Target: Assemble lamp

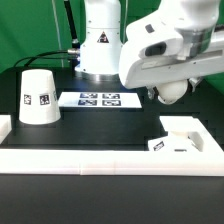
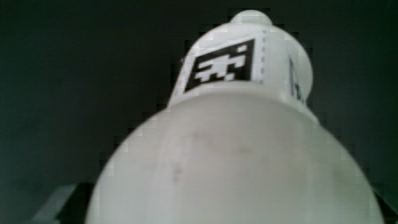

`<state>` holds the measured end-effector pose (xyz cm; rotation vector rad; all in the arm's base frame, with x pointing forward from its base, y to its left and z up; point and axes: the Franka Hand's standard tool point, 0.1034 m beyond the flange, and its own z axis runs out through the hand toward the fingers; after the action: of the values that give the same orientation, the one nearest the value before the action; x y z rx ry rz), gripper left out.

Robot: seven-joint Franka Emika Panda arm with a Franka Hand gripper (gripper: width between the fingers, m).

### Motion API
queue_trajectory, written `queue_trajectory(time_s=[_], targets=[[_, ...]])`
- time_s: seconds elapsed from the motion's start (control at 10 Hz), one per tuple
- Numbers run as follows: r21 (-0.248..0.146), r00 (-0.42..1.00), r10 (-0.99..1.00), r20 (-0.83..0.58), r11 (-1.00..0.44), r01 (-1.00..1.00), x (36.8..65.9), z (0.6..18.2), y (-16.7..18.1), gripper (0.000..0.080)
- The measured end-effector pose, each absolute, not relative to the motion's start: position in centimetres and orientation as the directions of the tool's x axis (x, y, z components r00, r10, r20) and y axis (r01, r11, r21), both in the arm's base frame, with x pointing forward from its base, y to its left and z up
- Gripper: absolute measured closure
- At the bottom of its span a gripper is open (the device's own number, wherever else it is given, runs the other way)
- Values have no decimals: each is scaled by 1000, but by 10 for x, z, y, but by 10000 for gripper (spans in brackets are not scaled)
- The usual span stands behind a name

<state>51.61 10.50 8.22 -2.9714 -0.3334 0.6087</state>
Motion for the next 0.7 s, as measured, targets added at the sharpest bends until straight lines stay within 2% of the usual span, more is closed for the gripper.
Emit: queue_trajectory(time_s=[0.3, 0.7], targets=[[-103, 957, 227, -183, -972, 211, 529, 90, 98, 222], [-59, 975, 217, 53, -974, 220, 533, 95, 92, 222]])
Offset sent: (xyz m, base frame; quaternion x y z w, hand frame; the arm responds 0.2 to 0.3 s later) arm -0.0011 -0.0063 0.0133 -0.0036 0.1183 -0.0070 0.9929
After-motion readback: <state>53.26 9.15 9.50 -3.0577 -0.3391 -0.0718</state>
